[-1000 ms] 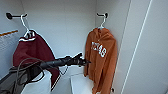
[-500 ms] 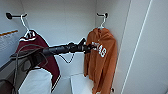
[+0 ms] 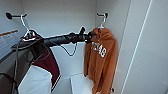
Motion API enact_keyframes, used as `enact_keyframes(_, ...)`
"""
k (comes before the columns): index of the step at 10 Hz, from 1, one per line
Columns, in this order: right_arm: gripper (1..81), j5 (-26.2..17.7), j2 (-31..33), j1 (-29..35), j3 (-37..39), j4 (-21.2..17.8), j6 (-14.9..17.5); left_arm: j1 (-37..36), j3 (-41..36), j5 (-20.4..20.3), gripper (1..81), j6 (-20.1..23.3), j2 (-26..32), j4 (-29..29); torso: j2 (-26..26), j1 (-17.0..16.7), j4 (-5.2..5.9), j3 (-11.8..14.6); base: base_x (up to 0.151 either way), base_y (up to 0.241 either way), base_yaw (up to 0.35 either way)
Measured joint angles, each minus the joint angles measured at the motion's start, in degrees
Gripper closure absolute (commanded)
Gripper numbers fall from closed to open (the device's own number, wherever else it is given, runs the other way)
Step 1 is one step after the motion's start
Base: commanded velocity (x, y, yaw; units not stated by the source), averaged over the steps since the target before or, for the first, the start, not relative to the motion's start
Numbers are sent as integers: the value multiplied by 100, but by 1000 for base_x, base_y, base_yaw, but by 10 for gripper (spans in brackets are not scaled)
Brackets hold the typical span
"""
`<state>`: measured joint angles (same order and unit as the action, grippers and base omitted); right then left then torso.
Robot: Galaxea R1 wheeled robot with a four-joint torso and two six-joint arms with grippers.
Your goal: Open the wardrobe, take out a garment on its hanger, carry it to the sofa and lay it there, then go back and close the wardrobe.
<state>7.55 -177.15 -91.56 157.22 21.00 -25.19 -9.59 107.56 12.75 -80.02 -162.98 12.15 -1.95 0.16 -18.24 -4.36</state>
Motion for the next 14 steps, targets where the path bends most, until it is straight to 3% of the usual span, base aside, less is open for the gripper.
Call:
enact_keyframes(4, 10, 33, -41, -17, 0, 0, -20, -488, 529, -206, 10, -410, -535, -2, 2, 2, 0, -118, 0, 0, 0)
enact_keyframes(8, 10, 41, -46, -16, -2, 0, -17, -750, 851, -252, 10, -432, -610, 2, 5, 5, -15, -135, 0, 0, 0)
enact_keyframes(10, 10, 35, -46, -24, 0, -1, -17, -749, 1085, -250, 10, -432, -773, 5, 5, 5, -100, -135, 0, 0, 0)
enact_keyframes(14, 10, 41, -127, -30, 5, -15, -39, -738, 1395, -272, 10, -427, -1023, 55, 7, 5, -100, -138, 0, 0, 0)
